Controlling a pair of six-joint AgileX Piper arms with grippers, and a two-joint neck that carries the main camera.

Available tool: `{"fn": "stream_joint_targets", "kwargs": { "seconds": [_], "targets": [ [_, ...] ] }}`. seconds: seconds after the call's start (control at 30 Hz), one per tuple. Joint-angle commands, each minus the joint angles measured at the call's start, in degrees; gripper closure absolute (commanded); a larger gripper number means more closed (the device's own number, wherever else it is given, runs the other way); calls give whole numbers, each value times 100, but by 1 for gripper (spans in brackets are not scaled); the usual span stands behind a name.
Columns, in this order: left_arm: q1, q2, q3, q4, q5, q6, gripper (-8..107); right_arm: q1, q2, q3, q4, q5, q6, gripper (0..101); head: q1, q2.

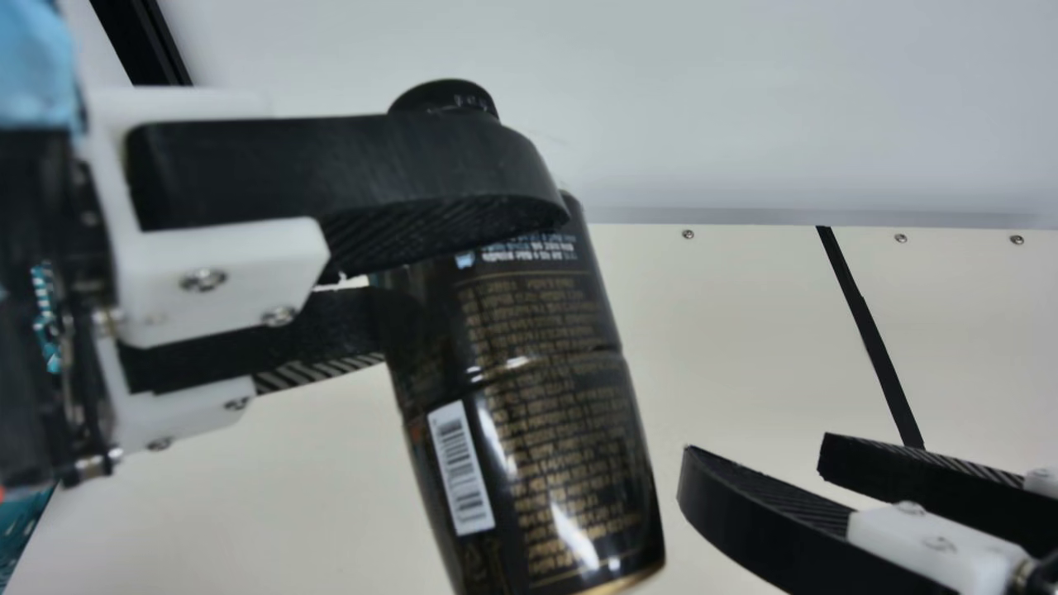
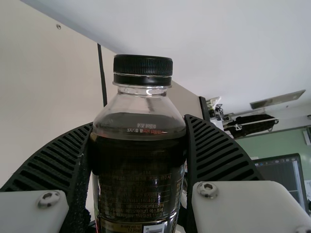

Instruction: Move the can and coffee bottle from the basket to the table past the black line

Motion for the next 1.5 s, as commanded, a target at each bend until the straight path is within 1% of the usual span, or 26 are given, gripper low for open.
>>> {"fn": "stream_joint_targets", "kwargs": {
  "seconds": [0.0,0.53,0.57,0.7,0.87,0.9,0.97,1.47],
  "targets": [
    [0,0,0,0,0,0,89,0,0,0,0,0,0,0,-20,-10],
    [0,0,0,0,0,0,89,0,0,0,0,0,0,0,-20,-10],
    [96,4,12,-131,13,139,89,0,0,0,0,0,0,0,-20,-10],
    [232,-4,1,-250,13,191,89,0,0,0,0,0,0,0,-20,-10],
    [469,-27,-84,-616,-48,273,89,0,0,0,0,0,0,0,-20,-10],
    [425,-24,-61,-500,-62,247,89,0,0,0,0,0,0,0,-20,-10],
    [464,-24,-69,-615,-71,270,89,0,0,0,0,0,0,0,-20,-10],
    [464,-24,-68,-613,-62,270,89,0,0,0,0,0,0,0,-20,-10]
  ]
}}
